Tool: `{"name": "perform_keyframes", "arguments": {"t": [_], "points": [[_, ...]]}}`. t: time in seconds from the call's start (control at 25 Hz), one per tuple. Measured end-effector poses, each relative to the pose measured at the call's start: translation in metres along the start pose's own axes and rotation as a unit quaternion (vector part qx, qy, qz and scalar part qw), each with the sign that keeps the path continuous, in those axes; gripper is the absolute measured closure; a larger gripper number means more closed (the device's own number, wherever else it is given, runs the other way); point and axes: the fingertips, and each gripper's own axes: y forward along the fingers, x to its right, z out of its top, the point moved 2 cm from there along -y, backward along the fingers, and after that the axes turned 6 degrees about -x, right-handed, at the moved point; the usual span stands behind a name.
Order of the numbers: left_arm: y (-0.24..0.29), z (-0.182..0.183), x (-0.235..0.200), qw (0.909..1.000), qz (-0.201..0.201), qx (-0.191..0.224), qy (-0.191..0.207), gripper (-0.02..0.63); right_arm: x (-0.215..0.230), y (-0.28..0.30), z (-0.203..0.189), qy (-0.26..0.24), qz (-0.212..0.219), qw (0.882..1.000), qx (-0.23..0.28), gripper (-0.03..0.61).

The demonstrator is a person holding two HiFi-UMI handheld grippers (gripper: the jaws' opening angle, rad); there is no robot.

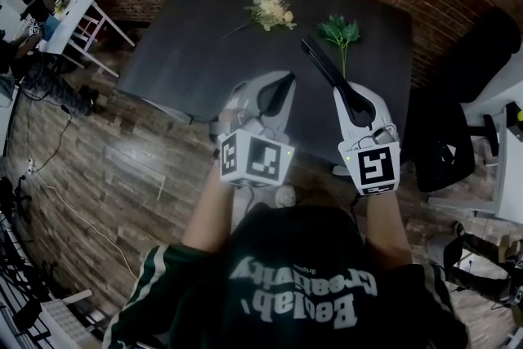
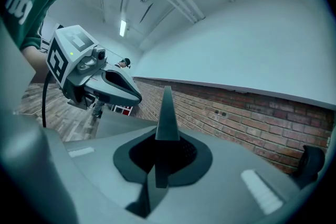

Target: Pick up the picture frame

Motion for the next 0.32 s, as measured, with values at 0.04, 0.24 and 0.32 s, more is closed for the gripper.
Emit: {"name": "perform_keyframes", "arguments": {"t": [0.04,0.24,0.32], "points": [[0.0000,0.0000,0.0006,1.0000,-0.001,0.001,-0.001,0.611,-0.0003,0.0005,-0.0010,0.000,0.000,1.000,-0.002,0.558],[0.0000,-0.0024,-0.0002,1.0000,-0.002,-0.001,-0.004,0.611,-0.0034,0.0029,-0.0005,0.002,0.003,1.000,-0.005,0.557],[0.0000,-0.0029,-0.0013,1.0000,-0.002,-0.002,-0.004,0.611,-0.0037,0.0036,0.0008,0.001,0.003,1.000,-0.001,0.557]]}}
